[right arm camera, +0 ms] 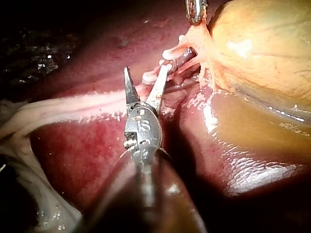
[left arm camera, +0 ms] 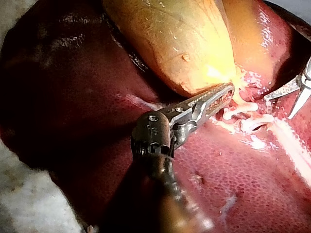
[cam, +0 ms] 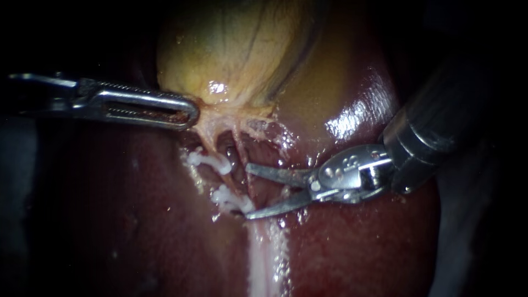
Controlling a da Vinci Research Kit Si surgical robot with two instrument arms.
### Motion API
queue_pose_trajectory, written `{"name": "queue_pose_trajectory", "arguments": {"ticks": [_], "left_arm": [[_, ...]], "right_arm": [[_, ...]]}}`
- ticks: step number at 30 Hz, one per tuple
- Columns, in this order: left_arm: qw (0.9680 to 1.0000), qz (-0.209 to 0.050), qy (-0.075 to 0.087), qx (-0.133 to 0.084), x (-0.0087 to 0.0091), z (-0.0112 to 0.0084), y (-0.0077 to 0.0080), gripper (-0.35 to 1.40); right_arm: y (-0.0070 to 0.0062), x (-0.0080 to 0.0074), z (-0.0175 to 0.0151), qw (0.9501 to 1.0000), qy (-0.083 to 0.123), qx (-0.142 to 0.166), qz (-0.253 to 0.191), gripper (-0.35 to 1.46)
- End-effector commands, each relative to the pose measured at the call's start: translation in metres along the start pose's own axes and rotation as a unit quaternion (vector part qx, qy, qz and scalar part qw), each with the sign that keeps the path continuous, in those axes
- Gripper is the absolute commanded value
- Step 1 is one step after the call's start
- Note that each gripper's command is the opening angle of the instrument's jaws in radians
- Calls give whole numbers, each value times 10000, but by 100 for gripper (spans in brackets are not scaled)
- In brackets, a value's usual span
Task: Go to the cutting position left tube
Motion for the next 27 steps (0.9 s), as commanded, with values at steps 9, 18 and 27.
{"name": "queue_pose_trajectory", "arguments": {"ticks": [9,18,27], "left_arm": [[10000,-1,2,4,0,0,1,-35],[10000,-2,3,6,0,0,2,-35],[10000,-3,5,9,0,0,3,-35]], "right_arm": [[-3,-3,5,10000,-32,0,-15,140],[-7,-10,18,9999,-163,8,16,140],[-2,-22,31,9995,-297,-11,119,138]]}}
